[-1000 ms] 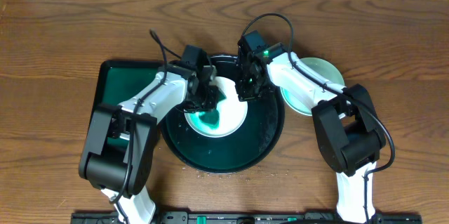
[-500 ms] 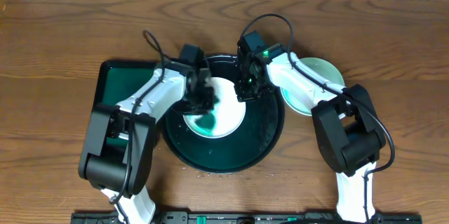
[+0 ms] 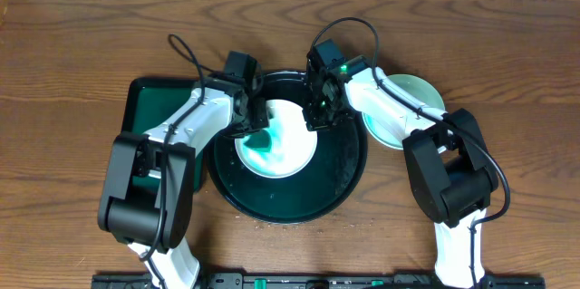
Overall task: Clean dirty plates on tray and stack at the side
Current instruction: 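Scrub the last plate with the sponge in the left gripper, then return the sponge to the basin with the left gripper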
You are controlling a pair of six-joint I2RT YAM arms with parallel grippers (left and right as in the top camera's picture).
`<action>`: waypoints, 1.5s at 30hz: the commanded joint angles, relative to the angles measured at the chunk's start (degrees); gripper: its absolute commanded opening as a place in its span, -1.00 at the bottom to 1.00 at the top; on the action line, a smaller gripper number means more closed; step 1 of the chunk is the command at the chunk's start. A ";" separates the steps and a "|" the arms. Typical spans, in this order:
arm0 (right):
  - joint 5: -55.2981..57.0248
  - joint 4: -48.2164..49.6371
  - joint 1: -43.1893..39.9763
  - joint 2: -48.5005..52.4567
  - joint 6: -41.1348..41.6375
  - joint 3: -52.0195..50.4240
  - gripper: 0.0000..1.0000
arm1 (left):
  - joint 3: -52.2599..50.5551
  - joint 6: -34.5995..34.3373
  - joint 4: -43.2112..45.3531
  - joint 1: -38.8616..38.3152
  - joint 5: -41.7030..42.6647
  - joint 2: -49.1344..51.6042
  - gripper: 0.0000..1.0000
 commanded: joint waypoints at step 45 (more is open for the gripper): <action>13.46 -7.52 1.73 -1.57 -2.84 6.58 -0.98 | 4.57 4.28 -21.84 23.71 -14.47 -21.62 -0.86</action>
